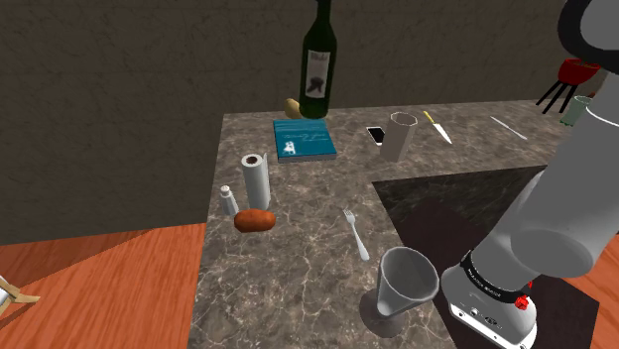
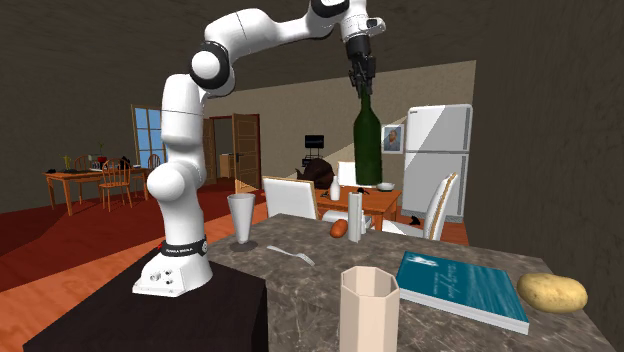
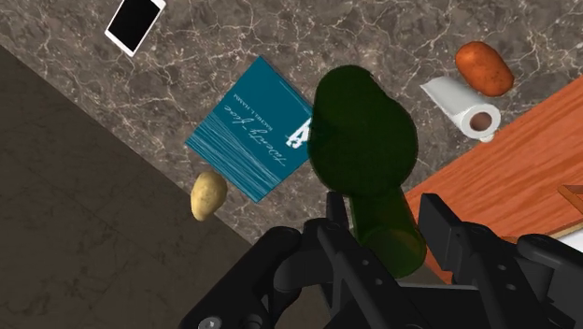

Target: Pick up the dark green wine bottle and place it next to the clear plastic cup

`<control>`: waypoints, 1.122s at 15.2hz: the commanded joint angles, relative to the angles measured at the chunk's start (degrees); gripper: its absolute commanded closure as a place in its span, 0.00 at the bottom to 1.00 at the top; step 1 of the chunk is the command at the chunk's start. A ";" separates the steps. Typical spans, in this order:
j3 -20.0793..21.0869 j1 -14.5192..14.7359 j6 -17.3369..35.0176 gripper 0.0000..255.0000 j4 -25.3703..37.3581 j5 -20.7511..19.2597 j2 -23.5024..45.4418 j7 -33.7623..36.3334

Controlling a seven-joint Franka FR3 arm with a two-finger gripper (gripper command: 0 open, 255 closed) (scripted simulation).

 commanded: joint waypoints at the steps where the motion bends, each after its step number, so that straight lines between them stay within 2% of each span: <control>1: 0.88 1.18 -0.34 1.00 -2.62 -0.39 -2.91 2.00; 9: 5.62 5.60 -3.47 1.00 -8.68 -1.25 -11.61 10.79; 17: 11.81 9.74 -8.81 1.00 -8.19 -1.45 -15.78 20.70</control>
